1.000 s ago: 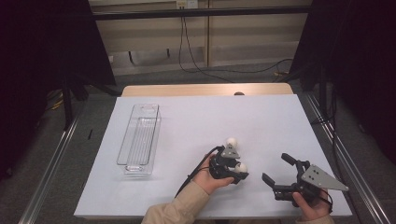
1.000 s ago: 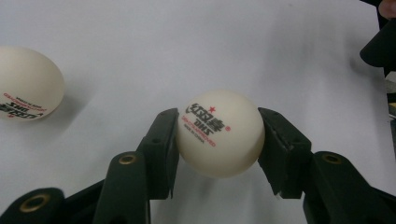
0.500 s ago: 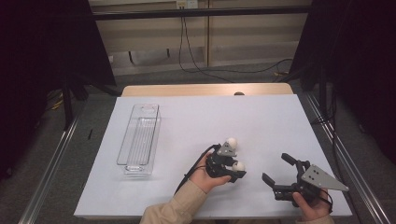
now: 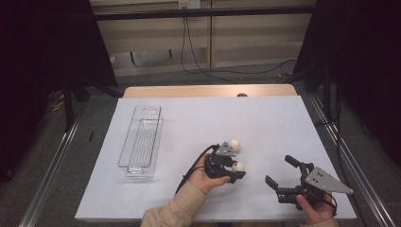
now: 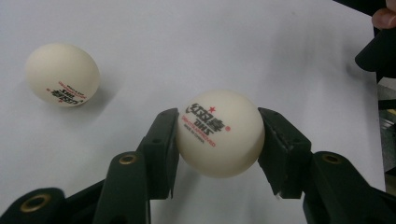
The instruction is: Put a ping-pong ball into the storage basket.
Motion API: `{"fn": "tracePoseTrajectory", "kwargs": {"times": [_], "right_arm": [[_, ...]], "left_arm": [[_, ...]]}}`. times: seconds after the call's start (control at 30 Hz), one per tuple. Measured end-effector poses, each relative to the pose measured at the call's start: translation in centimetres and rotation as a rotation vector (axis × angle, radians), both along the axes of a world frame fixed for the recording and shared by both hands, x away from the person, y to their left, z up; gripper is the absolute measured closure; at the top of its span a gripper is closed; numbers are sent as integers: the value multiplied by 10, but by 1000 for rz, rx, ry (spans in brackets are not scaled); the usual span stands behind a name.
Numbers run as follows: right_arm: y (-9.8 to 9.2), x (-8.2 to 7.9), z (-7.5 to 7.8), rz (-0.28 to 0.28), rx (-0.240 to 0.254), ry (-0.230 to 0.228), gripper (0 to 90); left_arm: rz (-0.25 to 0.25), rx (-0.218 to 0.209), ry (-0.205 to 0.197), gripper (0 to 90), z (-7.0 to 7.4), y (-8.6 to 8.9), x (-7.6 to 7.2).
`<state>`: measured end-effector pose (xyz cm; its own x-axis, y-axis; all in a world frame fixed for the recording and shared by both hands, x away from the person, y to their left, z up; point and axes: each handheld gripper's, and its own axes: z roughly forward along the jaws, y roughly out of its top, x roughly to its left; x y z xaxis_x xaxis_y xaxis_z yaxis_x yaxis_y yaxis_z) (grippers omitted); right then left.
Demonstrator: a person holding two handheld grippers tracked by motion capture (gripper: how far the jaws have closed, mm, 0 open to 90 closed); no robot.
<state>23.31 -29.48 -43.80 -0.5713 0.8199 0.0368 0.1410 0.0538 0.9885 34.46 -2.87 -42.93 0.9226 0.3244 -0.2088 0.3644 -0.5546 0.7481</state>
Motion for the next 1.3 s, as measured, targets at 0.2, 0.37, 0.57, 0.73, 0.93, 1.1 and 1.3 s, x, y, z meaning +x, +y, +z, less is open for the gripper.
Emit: {"fn": "tracePoseTrajectory", "kwargs": {"times": [0.2, 0.37, 0.57, 0.73, 0.93, 1.1, 1.3], "right_arm": [[0, 0, 0, 2, -1, -1, 24], [0, 0, 0, 1, 0, -1, 24], [0, 0, 0, 1, -1, -1, 24], [0, 0, 0, 2, -3, -3, 24], [0, 0, 0, 2, -3, -6, 24], [0, 0, 0, 3, -3, -4, 24], [0, 0, 1, 2, -3, -6, 24]], "left_arm": [[4, 2, 4, 510, 1, 2, 1], [8, -1, 9, 510, 3, 6, 2], [11, -1, 15, 510, 4, 9, 4], [24, -5, 17, 510, 5, 13, 6], [36, -7, 13, 510, 8, 18, 8], [42, -6, 12, 510, 10, 22, 10], [50, -9, 14, 510, 12, 25, 11]]}}
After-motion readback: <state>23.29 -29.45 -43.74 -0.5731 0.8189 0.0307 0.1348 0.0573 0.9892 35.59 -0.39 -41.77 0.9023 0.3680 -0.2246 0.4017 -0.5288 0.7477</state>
